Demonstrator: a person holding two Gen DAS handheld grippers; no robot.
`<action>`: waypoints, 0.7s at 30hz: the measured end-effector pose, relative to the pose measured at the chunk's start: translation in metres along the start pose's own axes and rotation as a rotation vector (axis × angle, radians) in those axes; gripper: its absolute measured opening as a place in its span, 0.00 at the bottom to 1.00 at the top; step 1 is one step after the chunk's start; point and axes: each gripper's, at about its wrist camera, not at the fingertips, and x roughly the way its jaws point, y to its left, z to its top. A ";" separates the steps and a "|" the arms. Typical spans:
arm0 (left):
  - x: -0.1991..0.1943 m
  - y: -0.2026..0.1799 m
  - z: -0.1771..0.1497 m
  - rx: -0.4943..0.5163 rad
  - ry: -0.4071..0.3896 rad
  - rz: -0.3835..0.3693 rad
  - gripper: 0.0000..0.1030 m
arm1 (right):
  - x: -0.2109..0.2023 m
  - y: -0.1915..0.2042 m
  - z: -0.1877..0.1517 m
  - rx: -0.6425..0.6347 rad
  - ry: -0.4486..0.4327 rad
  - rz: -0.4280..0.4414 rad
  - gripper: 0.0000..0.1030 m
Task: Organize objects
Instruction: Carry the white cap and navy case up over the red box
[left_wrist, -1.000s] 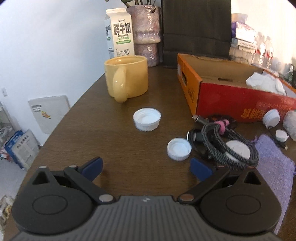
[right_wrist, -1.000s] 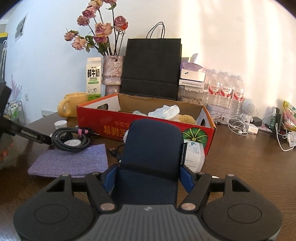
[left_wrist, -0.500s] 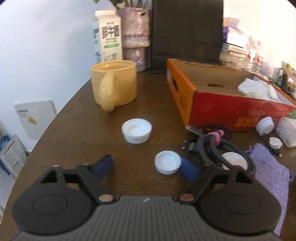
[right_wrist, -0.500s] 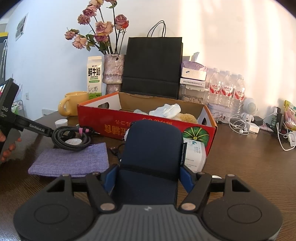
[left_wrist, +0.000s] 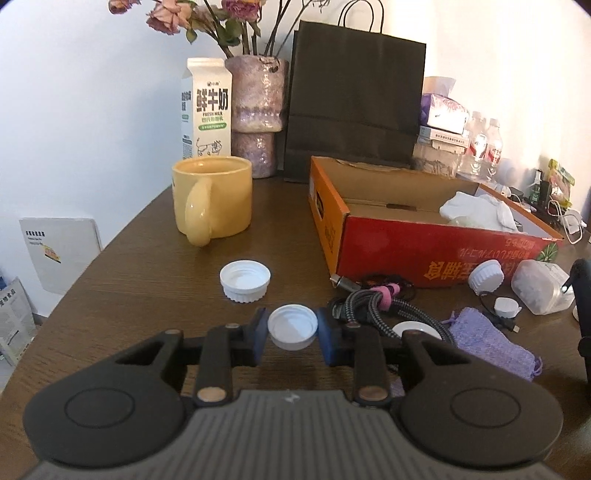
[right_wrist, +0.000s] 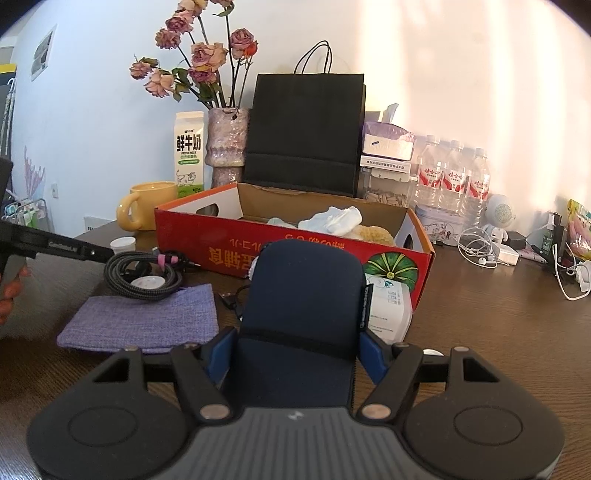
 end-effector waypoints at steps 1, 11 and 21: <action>-0.002 -0.001 -0.001 -0.001 -0.003 0.000 0.28 | 0.000 -0.001 0.000 0.002 0.000 0.004 0.66; -0.024 -0.008 -0.002 -0.024 -0.022 0.023 0.28 | 0.000 0.000 0.000 0.000 -0.003 0.025 0.64; -0.046 -0.030 0.006 -0.013 -0.057 -0.010 0.28 | -0.012 0.003 0.005 -0.004 -0.046 0.043 0.62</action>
